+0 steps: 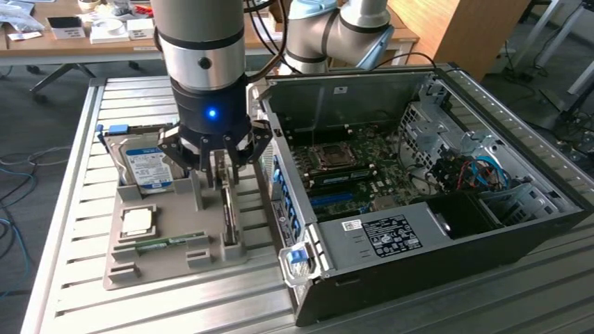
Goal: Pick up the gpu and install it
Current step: 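Pick up the gpu and move the gpu toward the slot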
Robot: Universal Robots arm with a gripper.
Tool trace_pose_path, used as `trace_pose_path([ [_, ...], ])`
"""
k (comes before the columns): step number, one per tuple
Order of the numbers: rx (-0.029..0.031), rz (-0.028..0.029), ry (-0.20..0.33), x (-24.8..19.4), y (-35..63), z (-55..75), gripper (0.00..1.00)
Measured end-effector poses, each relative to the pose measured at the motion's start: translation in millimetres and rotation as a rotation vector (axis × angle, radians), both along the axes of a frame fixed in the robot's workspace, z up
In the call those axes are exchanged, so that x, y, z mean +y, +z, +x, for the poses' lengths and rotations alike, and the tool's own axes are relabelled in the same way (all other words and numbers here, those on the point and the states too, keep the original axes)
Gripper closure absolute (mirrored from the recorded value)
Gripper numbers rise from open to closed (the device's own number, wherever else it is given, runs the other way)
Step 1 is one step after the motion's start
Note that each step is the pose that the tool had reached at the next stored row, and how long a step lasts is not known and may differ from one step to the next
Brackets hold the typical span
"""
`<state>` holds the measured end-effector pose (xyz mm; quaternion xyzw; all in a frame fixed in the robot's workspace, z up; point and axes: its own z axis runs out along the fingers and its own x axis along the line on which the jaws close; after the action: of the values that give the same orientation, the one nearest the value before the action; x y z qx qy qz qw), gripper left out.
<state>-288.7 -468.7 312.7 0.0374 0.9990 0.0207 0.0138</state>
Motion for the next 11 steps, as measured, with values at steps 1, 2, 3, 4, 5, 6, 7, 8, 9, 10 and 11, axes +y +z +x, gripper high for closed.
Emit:
trace_pose_path([
  [1,-0.0001,0.0001,0.0,0.0,-0.3,0.0,0.58],
  [2,-0.0003,0.0003,0.0,0.0,-1.0,0.0,0.58],
  [3,-0.0002,0.0002,0.0,0.0,-1.9,0.0,0.58],
  [4,0.0,0.0,0.0,0.0,-3.1,0.0,0.58],
  [5,0.0,0.0,0.0,0.0,-4.6,0.0,0.58],
  [6,0.0,0.0001,0.0,0.0,-6.4,0.0,0.58],
  [7,-0.0001,0.0001,0.0,0.0,-8.1,0.0,0.58],
  [8,0.0,0.0,0.0,0.0,-9.7,0.0,0.58],
  [9,0.0,0.0,0.0,0.0,-11.4,0.0,0.58],
  [10,0.0,0.0,0.0,0.0,-13.0,0.0,0.58],
  [11,0.0,0.0,0.0,0.0,-14.5,0.0,0.58],
])
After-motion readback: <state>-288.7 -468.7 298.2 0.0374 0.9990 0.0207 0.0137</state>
